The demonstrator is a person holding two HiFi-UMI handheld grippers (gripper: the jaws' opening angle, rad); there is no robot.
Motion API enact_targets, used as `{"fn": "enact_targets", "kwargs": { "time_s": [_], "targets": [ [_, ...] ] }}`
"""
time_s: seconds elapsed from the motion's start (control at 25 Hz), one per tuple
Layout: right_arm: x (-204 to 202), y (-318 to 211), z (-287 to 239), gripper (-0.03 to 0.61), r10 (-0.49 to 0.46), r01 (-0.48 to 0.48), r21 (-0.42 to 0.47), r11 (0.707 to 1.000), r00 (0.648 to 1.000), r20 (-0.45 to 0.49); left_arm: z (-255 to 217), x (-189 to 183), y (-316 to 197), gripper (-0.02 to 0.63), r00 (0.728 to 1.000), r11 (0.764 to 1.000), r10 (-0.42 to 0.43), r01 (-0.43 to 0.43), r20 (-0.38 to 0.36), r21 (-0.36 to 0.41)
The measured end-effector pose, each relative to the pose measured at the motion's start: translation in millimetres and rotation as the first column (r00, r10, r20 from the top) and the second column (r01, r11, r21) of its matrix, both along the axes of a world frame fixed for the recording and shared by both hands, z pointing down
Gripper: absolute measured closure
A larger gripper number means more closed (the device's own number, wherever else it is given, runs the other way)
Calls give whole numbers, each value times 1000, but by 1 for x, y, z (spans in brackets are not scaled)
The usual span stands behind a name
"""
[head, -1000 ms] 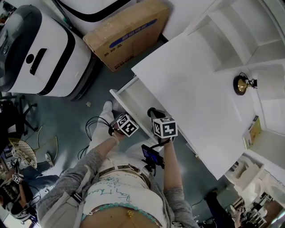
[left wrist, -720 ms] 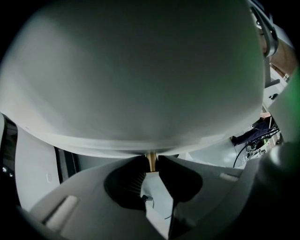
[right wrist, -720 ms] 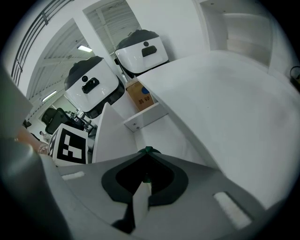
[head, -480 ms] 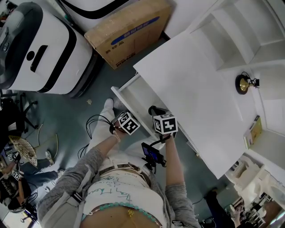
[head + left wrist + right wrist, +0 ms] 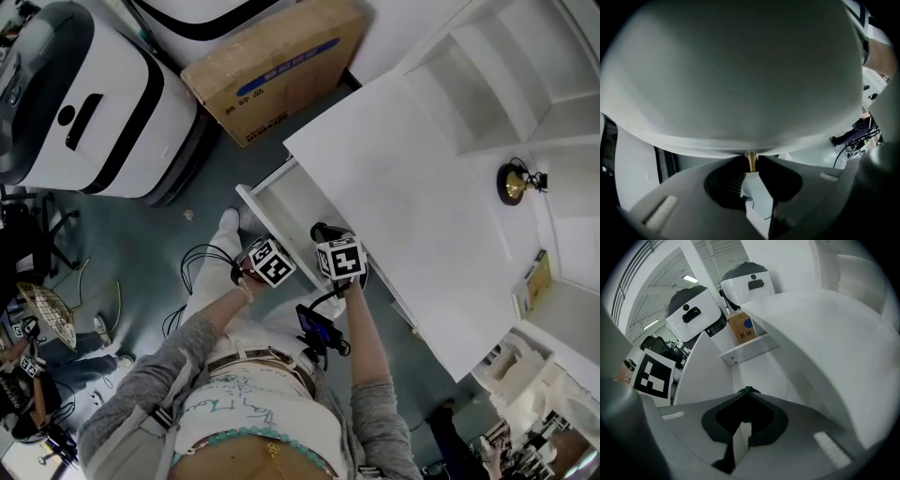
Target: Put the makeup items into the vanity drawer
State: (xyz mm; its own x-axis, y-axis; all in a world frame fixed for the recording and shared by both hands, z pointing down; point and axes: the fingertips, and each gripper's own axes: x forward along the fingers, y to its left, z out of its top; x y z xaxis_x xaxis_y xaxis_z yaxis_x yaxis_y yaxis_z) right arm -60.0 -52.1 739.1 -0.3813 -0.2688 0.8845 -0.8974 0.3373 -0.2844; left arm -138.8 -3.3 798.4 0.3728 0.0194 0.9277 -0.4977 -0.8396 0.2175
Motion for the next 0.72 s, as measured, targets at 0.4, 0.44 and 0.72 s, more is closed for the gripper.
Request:
{"fn": "enact_targets", "kwargs": {
  "time_s": [0.4, 0.44, 0.72],
  "targets": [
    [-6, -11, 24, 549, -79, 81, 18, 997, 993, -84, -1, -2, -2, 525, 1000, 1000, -7, 7, -7, 0],
    [-6, -12, 27, 549, -88, 91, 20, 996, 992, -92, -1, -2, -2, 525, 1000, 1000, -8, 8, -9, 0],
    [-4, -13, 44, 549, -111, 111, -4, 994, 984, -141, -1, -2, 0, 525, 1000, 1000, -7, 7, -10, -4]
  ]
}}
